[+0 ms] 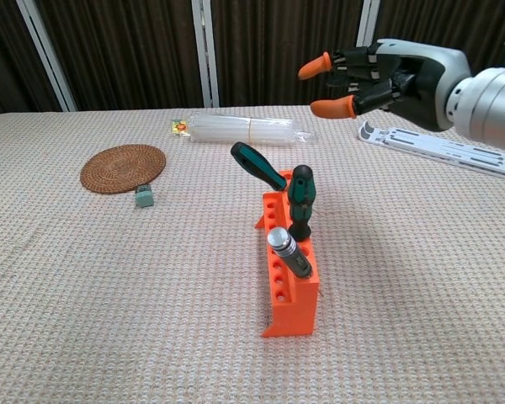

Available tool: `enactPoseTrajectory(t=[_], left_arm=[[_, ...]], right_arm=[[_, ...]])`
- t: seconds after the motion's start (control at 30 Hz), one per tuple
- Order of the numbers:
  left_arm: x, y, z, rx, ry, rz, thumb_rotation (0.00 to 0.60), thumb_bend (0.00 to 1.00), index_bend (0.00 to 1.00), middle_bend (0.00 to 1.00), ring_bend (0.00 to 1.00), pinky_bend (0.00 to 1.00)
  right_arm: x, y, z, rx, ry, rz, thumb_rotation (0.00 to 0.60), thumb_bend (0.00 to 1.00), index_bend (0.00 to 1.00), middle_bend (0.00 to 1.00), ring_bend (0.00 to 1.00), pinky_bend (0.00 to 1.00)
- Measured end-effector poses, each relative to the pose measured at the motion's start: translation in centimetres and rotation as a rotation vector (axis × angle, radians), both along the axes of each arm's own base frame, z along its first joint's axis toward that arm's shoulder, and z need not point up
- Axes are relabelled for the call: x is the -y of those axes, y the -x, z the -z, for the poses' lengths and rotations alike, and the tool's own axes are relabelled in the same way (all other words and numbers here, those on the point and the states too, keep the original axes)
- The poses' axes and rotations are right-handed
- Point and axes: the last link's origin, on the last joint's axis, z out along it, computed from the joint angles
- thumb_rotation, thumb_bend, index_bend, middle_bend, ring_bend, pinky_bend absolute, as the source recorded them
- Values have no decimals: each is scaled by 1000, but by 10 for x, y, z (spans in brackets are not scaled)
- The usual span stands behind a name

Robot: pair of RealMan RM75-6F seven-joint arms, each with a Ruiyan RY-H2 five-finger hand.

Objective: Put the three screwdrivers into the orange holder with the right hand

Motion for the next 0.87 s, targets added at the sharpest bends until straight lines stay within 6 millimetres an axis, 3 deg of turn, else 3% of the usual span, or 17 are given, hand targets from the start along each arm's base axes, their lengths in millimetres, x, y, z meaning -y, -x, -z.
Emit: enactPoseTrajectory(t=[0.23,0.53,0.7,0.87], left_arm=[[-1,1,-2,-11,-42,10,600,19,11,0,0,0],[1,-2,-1,-4,-60,37,600,20,13,0,0,0],[4,3,2,10,-65,32,600,21,15,0,0,0],[7,7,5,19,-59,23,600,21,16,0,0,0]], right_arm=[[-6,33,-25,-335,232,-77,600,283,279,52,0,0],[-41,92,-50,-816,432,-162,600,195,143,20,0,0],[-78,138,-70,-1066,467,-122,600,181,104,0,0,0],[-112,168,-86,-1152,453,-38,600,180,92,0,0,0]])
